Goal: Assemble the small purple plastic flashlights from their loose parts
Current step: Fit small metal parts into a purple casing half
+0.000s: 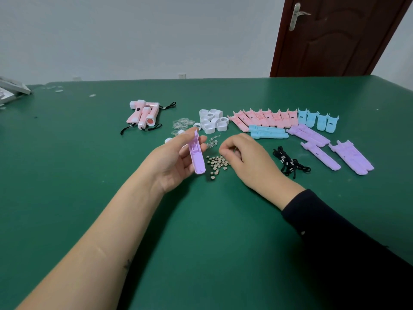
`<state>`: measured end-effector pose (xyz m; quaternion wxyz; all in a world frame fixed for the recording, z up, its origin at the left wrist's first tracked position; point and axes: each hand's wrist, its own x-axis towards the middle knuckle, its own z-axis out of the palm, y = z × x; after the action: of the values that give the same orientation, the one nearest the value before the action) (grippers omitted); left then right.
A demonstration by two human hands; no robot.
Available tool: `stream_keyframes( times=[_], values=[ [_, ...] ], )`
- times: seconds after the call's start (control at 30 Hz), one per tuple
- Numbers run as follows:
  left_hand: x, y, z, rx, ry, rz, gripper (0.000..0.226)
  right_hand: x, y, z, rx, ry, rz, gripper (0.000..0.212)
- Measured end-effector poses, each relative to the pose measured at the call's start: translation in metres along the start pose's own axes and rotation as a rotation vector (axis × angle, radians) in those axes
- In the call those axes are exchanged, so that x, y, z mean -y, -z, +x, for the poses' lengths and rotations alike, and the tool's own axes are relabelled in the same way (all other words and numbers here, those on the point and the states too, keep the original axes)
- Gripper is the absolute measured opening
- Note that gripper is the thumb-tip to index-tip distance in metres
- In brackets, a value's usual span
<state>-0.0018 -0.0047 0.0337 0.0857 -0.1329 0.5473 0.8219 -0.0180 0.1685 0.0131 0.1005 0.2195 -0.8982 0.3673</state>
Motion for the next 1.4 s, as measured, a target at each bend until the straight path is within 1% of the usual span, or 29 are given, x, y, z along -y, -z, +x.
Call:
stream_keyframes(
  times=[0.1,0.17,0.33,0.6,0.73,0.8,0.9,0.93,0.97,1.07,1.17,1.4],
  values=[
    [0.002,-0.003,-0.001,0.015,0.02,-0.047,0.015,0.006,0.0,0.0,-0.039,-0.091,0.3,0.01],
    [0.003,-0.005,-0.001,0.023,0.023,-0.051,0.014,0.009,0.0,0.0,-0.027,-0.147,0.425,0.013],
    [0.007,-0.008,-0.002,0.049,0.035,-0.037,0.012,0.01,-0.002,0.0,0.016,-0.256,0.637,0.015],
    [0.009,-0.012,-0.003,0.094,0.055,-0.075,0.01,0.01,-0.001,0.002,0.098,-0.355,0.924,0.014],
    [0.008,-0.012,-0.003,0.097,0.038,-0.068,0.009,0.006,-0.002,0.003,0.09,-0.377,0.946,0.014],
    [0.006,-0.01,-0.002,0.077,0.015,-0.051,0.009,0.004,-0.003,0.004,0.016,-0.395,0.867,0.012],
    [-0.002,-0.003,-0.001,0.029,-0.039,-0.063,0.009,-0.001,0.0,0.006,-0.108,-0.418,0.683,0.01],
    [-0.004,0.0,0.0,0.014,-0.055,-0.075,0.01,-0.002,0.002,0.007,-0.129,-0.425,0.664,0.01],
    [-0.007,0.003,0.0,0.0,-0.067,-0.084,0.012,-0.003,0.004,0.008,-0.14,-0.437,0.677,0.011],
    [-0.01,0.007,0.001,-0.027,-0.082,-0.09,0.017,-0.002,0.01,0.009,-0.12,-0.48,0.818,0.012],
    [-0.008,0.005,0.0,-0.017,-0.091,-0.085,0.007,0.002,0.011,0.008,-0.08,-0.492,0.942,0.011],
    [-0.002,0.001,-0.001,0.024,-0.117,-0.04,0.01,0.008,0.007,0.005,-0.033,-0.463,0.984,0.016]
  ],
)
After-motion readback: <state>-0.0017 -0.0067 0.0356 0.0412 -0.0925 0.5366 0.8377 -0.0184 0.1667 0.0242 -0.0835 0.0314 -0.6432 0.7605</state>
